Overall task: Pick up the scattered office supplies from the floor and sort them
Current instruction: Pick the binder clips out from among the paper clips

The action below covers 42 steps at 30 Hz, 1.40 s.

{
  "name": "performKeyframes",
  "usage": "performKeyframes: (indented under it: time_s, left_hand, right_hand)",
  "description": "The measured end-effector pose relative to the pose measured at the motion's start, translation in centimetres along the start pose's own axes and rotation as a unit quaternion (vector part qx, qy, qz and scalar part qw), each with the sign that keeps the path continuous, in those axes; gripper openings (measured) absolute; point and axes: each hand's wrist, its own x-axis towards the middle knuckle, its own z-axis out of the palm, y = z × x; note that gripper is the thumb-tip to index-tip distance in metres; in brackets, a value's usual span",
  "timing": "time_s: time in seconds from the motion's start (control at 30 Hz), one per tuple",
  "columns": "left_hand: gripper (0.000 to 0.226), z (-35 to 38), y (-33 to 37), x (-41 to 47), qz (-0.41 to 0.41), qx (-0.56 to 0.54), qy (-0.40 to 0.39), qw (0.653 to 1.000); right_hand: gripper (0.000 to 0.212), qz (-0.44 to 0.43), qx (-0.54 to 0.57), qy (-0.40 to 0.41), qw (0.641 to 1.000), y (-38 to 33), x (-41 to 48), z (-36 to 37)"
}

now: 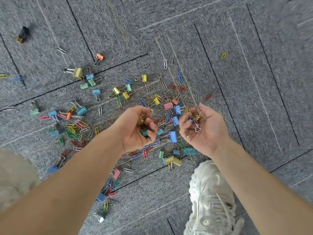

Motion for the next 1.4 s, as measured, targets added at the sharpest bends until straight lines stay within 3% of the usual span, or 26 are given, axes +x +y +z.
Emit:
performKeyframes:
  time_s: [0.13,0.2,0.33,0.43,0.57,0.6,0.67,0.73,0.8,0.93,1.0,1.1,1.27,1.4]
  left_hand:
    - [0.030,0.2,0.0,0.5,0.031,0.005,0.032,0.999]
    - [0.033,0.3,0.0,0.6,0.039,-0.001,0.040,0.998]
    - [0.032,0.6,0.0,0.6,0.049,-0.004,0.045,0.998]
    - [0.032,0.6,0.0,0.3,0.048,-0.013,0.031,0.998]
    - [0.028,0.7,-0.1,-0.1,0.036,0.008,-0.006,0.999]
    - [0.032,0.7,-0.1,-0.2,0.033,-0.001,-0.009,0.999]
    - [0.036,1.0,-0.2,-0.3,0.029,-0.023,-0.016,0.999]
    - [0.038,1.2,-0.2,-0.4,0.033,-0.030,-0.018,0.999]
    - [0.039,1.4,-0.2,-0.3,0.043,-0.025,-0.013,0.999]
    - [0.022,1.6,0.1,-0.2,0.074,-0.014,-0.005,0.997]
    - [0.019,1.8,0.4,-0.3,0.105,0.026,0.014,0.994]
    - [0.031,2.2,1.0,-0.5,0.161,0.118,0.042,0.979]
    - [0.024,2.3,1.9,-0.6,0.176,0.157,0.011,0.972]
    - [0.029,2.5,1.7,-0.2,0.169,0.177,0.056,0.968]
  right_hand:
    - [0.024,-0.012,0.022,0.018,1.000,-0.4,0.0,0.2]
    - [0.012,-0.023,0.055,-0.003,0.998,-0.3,-0.3,0.3]
    - [0.014,-0.015,0.028,-0.052,0.998,0.6,-1.4,-0.7]
    - [0.030,0.002,0.048,-0.052,0.998,1.0,-1.9,-1.3]
    - [0.009,0.018,0.065,-0.064,0.996,1.0,-1.9,-1.3]
    - [0.014,0.009,0.062,-0.059,0.996,0.8,-1.7,-1.2]
    - [0.024,-0.014,0.027,-0.038,0.999,0.1,-1.3,-0.7]
    - [0.026,-0.050,-0.080,0.001,0.996,-0.7,-0.8,0.2]
    - [0.026,-0.105,-0.234,0.061,0.965,-1.4,-0.1,0.9]
    - [0.022,-0.223,-0.487,0.160,0.829,-1.8,1.9,1.2]
    - [0.018,-0.244,-0.537,0.162,0.791,-1.3,2.7,0.8]
    - [0.017,-0.268,-0.602,0.140,0.739,-0.4,3.1,0.2]
    - [0.031,-0.305,-0.615,0.103,0.720,0.0,2.9,-0.6]
    - [0.020,-0.337,-0.723,0.118,0.591,0.2,3.3,-1.3]
